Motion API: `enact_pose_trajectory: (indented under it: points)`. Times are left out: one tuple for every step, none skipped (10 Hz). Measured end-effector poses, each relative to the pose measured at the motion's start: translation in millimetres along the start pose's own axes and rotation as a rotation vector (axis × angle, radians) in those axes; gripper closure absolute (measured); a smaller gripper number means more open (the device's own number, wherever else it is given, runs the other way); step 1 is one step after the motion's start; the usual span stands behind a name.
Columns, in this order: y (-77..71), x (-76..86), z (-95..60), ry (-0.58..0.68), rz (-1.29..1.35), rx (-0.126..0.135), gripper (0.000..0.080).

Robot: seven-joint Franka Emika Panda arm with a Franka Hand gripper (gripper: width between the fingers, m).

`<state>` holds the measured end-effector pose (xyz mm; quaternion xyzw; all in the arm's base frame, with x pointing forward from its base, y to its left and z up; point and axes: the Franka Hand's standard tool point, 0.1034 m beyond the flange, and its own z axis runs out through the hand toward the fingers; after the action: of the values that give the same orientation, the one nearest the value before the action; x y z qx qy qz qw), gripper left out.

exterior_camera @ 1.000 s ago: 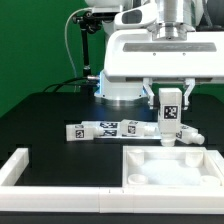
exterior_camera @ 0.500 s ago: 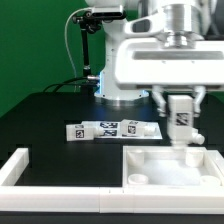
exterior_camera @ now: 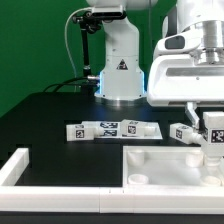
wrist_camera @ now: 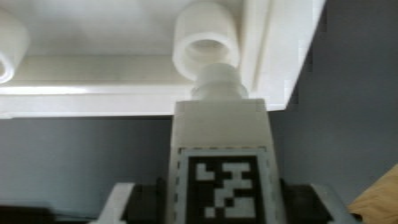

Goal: Assemble one leg

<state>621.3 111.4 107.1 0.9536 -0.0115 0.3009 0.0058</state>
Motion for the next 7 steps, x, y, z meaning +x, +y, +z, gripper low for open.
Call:
enact_pose_trajectory:
  points:
    - [0.1,-0.8,0.5,-0.001,-0.001,0.000,0.0514]
    - [1.4,-1.0,1.0,-0.002,-0.001,-0.002,0.0514]
    - [4.0,-3.1,4.8,-0.005,-0.010,-0.008,0.0514]
    - [2.2,-6.7,9.1,-0.011,-0.012,-0.009,0.0514]
    - [-3.9,-11.8,11.0,-0.017,-0.017,-0.007,0.0514]
    - [-6.7,-15.1,12.3,-0.021,-0.019,-0.006,0.0514]
    - [-5.8,-16.3,13.3,-0.023,-0.020,-0.008,0.0514]
